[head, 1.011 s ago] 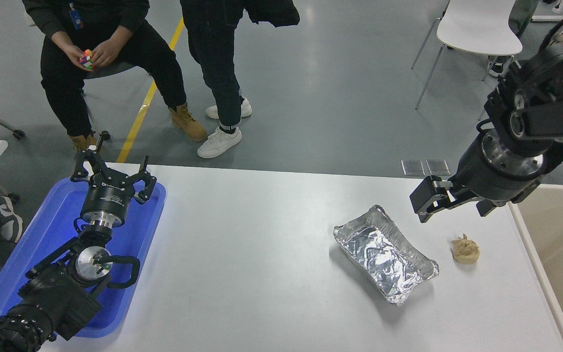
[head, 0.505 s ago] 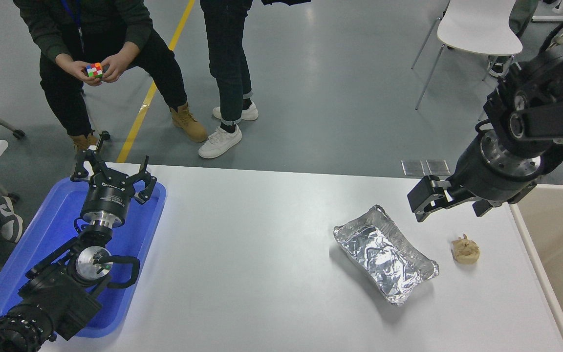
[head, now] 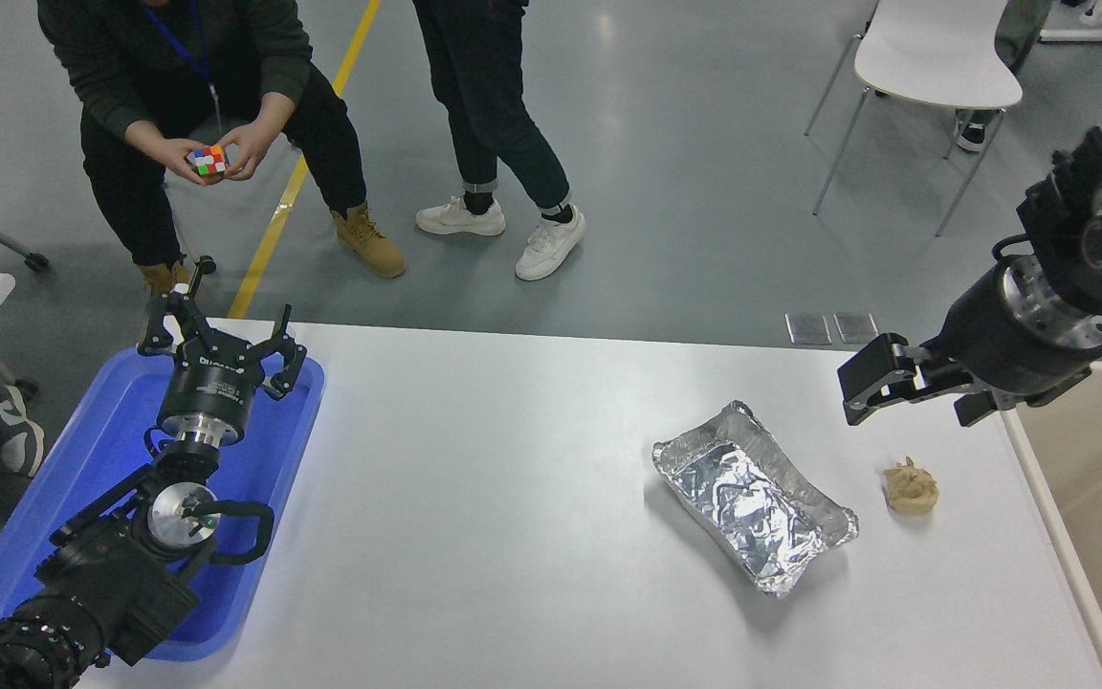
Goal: Pick up foil plate and place in dustbin
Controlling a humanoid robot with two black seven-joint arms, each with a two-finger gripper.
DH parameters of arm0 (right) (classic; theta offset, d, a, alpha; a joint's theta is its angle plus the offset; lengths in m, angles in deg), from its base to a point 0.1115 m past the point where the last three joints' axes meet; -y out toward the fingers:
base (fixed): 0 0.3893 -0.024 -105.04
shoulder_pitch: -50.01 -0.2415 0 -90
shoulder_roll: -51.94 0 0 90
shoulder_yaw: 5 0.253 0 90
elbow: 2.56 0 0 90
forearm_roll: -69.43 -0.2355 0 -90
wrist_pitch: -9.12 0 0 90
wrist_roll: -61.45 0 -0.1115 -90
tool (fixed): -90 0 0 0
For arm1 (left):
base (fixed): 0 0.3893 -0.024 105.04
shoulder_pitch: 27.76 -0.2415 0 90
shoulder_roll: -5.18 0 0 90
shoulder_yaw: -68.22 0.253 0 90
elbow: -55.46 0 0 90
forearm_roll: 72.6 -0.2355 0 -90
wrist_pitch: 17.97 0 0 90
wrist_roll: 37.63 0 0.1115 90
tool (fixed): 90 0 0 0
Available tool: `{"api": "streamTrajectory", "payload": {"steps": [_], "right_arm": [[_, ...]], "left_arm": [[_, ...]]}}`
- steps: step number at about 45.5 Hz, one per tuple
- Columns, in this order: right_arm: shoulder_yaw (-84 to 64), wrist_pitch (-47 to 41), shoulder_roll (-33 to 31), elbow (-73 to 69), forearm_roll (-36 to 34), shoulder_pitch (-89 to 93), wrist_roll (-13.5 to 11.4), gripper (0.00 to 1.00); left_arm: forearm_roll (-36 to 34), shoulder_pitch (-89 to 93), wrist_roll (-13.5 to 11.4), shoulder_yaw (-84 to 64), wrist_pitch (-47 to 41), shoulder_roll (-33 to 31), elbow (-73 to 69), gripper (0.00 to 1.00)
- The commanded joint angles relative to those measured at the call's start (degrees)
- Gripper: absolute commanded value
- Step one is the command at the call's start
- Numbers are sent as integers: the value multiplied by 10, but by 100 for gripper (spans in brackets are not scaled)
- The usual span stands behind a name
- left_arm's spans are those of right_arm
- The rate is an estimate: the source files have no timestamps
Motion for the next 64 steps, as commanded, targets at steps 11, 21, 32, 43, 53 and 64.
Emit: {"api": "streamTrajectory", "payload": {"steps": [11, 21, 32, 43, 53, 64], "right_arm": [[80, 140, -27, 132, 66, 204, 0, 100], [100, 211, 13, 244, 89, 320, 0, 100], [113, 260, 54, 305, 91, 397, 0, 100], [129, 285, 95, 366, 93, 465, -3, 100], [130, 302, 117, 436, 92, 531, -2, 99], [121, 315, 149, 532, 94, 623, -2, 96]], "left_arm": [[0, 0, 1, 1, 0, 0, 0, 100], [0, 0, 1, 1, 0, 0, 0, 100], [0, 0, 1, 1, 0, 0, 0, 100], [0, 0, 1, 1, 0, 0, 0, 100], [0, 0, 1, 1, 0, 0, 0, 100], [0, 0, 1, 1, 0, 0, 0, 100]]}}
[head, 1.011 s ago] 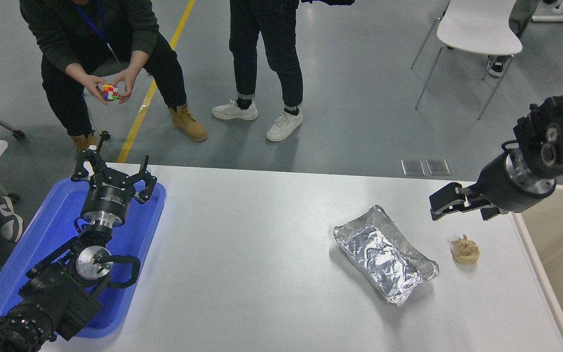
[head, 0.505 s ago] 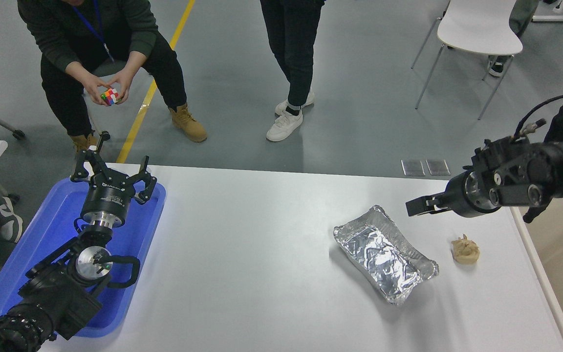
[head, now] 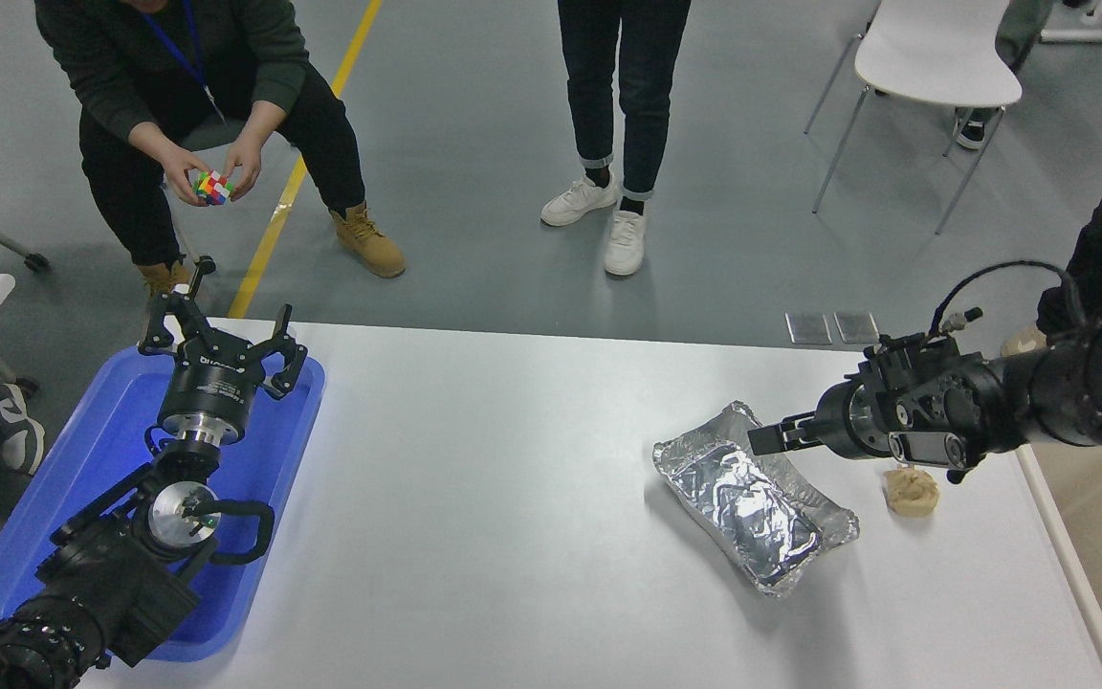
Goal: Pick up foil plate and place in dustbin
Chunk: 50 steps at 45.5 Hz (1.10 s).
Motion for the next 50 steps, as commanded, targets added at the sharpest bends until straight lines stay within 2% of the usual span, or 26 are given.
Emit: {"api": "streamTrajectory", "payload": {"steps": [1, 9, 16, 18, 21, 23, 26, 44, 50], "right_arm": [[-7, 14, 35, 89, 2, 86, 0, 95], [-18, 14, 43, 108, 1, 109, -1, 85], [-19, 14, 46, 127, 1, 122, -1, 67], [-20, 14, 46, 130, 1, 125, -2, 53], [-19, 13, 46, 130, 1, 125, -8, 37], [-19, 13, 46, 130, 1, 125, -16, 20], [-19, 12, 46, 130, 1, 125, -23, 0], [-21, 18, 44, 122, 1, 113, -19, 0], [-21, 11, 23, 84, -1, 78, -14, 0]], "left_arm": [[0, 0, 0, 0, 0, 0, 0, 100], [0, 0, 0, 0, 0, 0, 0, 100], [0, 0, 0, 0, 0, 0, 0, 100], [0, 0, 0, 0, 0, 0, 0, 100], [0, 0, 0, 0, 0, 0, 0, 100], [0, 0, 0, 0, 0, 0, 0, 100], [0, 0, 0, 0, 0, 0, 0, 100], [0, 0, 0, 0, 0, 0, 0, 100], [0, 0, 0, 0, 0, 0, 0, 100]]}}
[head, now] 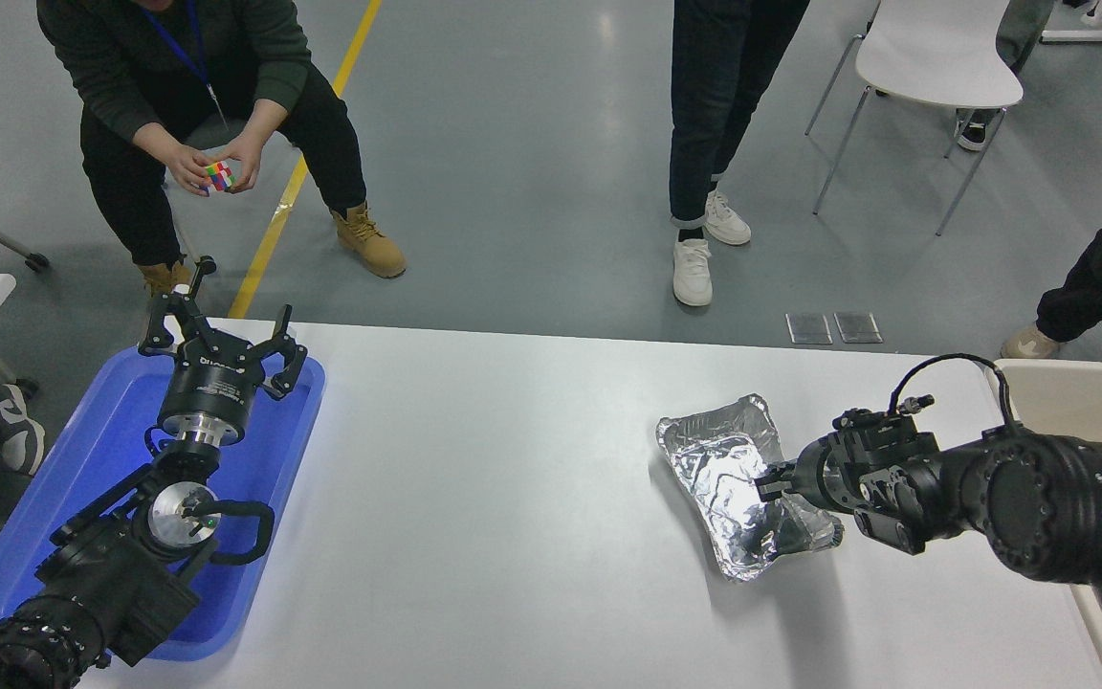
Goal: Pick up foil plate and place in dustbin
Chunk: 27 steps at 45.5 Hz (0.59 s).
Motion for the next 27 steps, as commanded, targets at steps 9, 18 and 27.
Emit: {"api": "streamTrajectory", "payload": {"steps": [9, 18, 27], "right_arm": [[1, -11, -88, -194, 6, -165, 11, 0], [-1, -39, -144, -339, 22, -322, 11, 0], [-39, -81, -154, -433, 22, -470, 11, 0]], "left_arm": [[0, 0, 0, 0, 0, 0, 0, 100], [0, 0, 0, 0, 0, 0, 0, 100], [0, 0, 0, 0, 0, 0, 0, 100]]}}
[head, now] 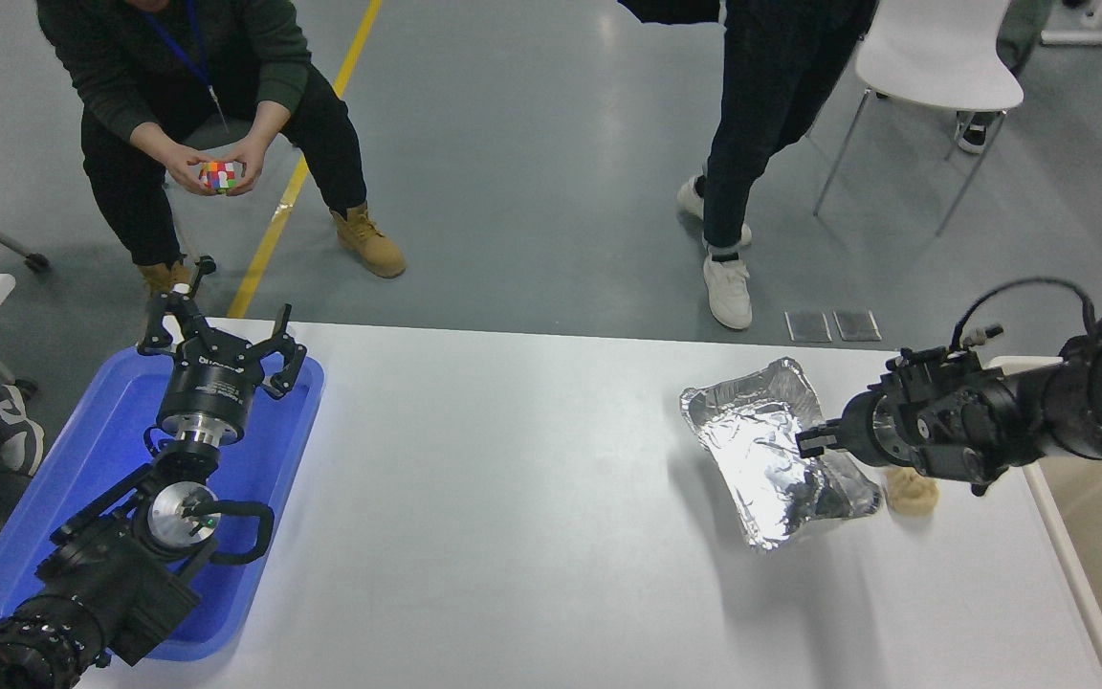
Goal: Pick up foil plate and place in dustbin
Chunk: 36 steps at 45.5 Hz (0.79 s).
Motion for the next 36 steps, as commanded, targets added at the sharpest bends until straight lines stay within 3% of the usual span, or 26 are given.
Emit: {"api": "streamTrajectory", "payload": {"steps": [1, 20, 36], "right_arm": [[-34, -49, -30, -138, 5, -192, 1, 0], [-25, -255, -30, -167, 2, -382, 1, 0], [-21, -325, -58, -164, -9, -408, 0, 0]], "left_arm": [[0, 0, 0, 0, 0, 0, 0, 100], [0, -1, 0, -1, 0, 1, 0, 100], [0, -1, 0, -1, 0, 1, 0, 100]]}}
